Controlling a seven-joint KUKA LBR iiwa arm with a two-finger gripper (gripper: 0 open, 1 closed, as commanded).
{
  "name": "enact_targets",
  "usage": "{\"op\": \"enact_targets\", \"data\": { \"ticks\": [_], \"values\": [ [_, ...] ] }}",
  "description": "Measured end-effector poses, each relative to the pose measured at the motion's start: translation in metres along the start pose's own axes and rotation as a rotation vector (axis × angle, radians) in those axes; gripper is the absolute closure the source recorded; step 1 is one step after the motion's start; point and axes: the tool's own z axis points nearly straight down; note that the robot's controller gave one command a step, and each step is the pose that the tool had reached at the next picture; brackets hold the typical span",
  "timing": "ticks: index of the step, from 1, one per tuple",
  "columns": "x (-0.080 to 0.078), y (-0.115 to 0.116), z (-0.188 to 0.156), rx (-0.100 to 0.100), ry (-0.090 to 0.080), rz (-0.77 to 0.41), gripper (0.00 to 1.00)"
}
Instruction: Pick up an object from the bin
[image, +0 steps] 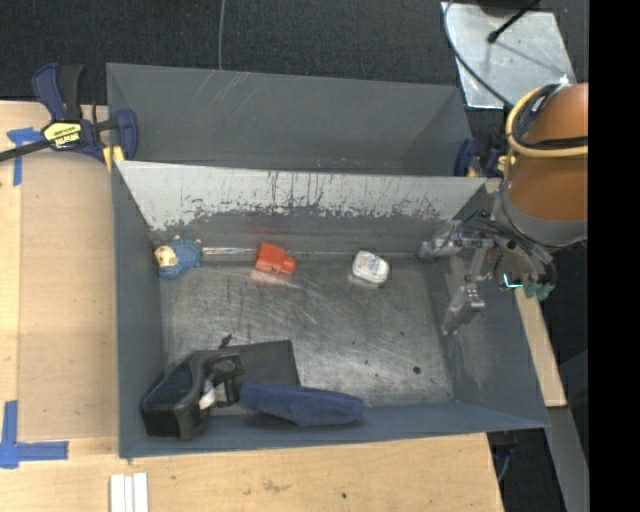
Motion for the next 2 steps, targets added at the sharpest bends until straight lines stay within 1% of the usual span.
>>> {"op": "enact_targets", "data": {
  "ticks": [1,2],
  "values": [
    [-0.073,0.028,0.139,0.003,-0.018,-0.043,0.0],
    [-0.086,0.037,0.125,0.001,-0.012,-0.032,0.0]
  ]
}}
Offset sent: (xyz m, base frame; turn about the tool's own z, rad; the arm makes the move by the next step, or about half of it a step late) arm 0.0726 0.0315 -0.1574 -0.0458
